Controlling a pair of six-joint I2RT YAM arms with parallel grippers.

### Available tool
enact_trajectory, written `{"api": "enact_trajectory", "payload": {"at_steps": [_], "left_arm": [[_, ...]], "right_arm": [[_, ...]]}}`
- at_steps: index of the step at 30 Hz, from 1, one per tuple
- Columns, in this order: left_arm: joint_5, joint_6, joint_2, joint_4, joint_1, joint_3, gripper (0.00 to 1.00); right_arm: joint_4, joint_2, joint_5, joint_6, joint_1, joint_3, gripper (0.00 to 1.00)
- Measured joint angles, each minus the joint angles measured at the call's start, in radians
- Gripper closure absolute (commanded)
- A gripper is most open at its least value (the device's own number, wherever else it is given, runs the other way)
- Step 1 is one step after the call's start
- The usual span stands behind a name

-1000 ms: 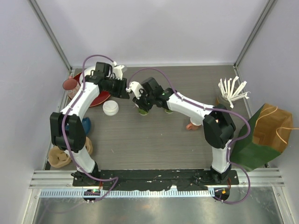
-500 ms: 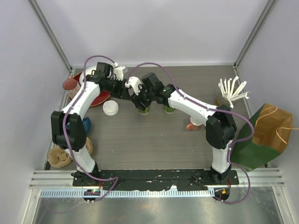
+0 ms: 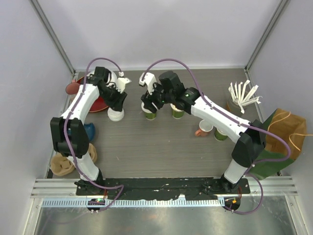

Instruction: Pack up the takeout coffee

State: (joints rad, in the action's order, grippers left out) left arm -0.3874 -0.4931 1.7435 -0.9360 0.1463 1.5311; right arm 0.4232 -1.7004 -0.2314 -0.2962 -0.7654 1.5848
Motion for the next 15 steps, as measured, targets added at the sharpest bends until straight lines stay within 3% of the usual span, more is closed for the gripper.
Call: {"api": "enact_trajectory", "payload": {"at_steps": [3, 8, 15], "left_arm": [[-0.031, -0.147, 0.026, -0.091, -0.068, 0.044, 0.44], [-0.039, -0.366, 0.127, -0.208, -0.149, 0.16, 0.41], [-0.037, -0.528, 0.196, -0.249, -0.142, 0.132, 0.41]], "right_arm": [[0.0, 0.021, -0.002, 0.0, 0.002, -0.038, 0.34], [0.005, 0.025, -0.003, -0.001, 0.005, -0.101, 0.34], [0.005, 0.025, -0.006, -0.006, 0.011, -0.125, 0.34]]}}
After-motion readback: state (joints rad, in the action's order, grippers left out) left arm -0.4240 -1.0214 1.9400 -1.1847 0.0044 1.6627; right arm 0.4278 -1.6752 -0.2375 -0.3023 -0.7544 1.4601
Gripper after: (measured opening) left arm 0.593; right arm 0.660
